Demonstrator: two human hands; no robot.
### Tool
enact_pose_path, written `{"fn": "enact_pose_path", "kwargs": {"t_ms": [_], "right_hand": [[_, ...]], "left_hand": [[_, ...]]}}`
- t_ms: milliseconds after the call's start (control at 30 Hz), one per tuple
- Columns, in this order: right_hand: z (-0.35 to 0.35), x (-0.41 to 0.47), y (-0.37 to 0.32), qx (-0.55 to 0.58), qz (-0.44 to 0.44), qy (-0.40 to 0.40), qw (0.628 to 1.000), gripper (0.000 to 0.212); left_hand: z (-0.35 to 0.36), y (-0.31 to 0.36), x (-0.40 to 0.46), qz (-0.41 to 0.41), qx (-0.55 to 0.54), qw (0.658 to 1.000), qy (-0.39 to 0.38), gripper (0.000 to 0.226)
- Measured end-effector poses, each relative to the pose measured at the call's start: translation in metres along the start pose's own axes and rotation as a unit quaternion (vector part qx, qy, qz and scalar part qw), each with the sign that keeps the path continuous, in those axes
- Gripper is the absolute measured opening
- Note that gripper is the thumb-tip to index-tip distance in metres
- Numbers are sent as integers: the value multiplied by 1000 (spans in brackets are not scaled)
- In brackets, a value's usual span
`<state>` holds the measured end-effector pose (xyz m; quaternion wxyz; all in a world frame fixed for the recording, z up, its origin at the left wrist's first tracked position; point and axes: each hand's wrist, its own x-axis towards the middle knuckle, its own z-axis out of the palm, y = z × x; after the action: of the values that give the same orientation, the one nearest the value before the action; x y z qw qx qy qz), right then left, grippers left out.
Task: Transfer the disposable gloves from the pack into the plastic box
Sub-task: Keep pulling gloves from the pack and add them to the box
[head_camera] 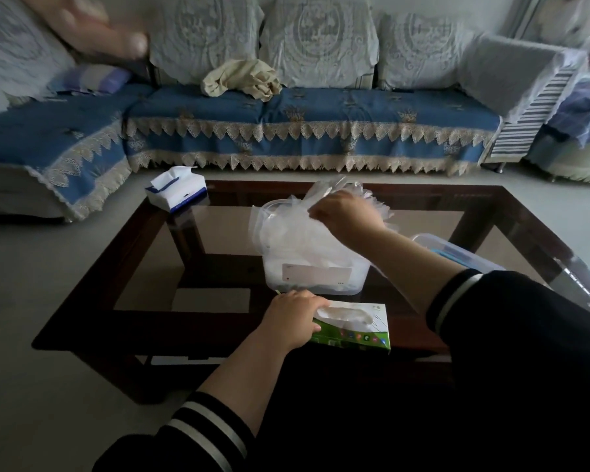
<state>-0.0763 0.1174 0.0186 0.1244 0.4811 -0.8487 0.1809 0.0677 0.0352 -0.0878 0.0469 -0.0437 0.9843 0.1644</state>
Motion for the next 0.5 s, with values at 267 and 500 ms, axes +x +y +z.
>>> {"fn": "enact_pose_path", "kwargs": {"t_ms": [267, 500], "right_hand": [[28, -6, 8, 7, 23, -207, 978, 42], [1, -4, 8, -88, 71, -138, 984, 65]], "left_hand": [[2, -4, -2, -5, -24, 999, -26, 52], [-2, -5, -5, 2, -55, 997, 61, 44]]}}
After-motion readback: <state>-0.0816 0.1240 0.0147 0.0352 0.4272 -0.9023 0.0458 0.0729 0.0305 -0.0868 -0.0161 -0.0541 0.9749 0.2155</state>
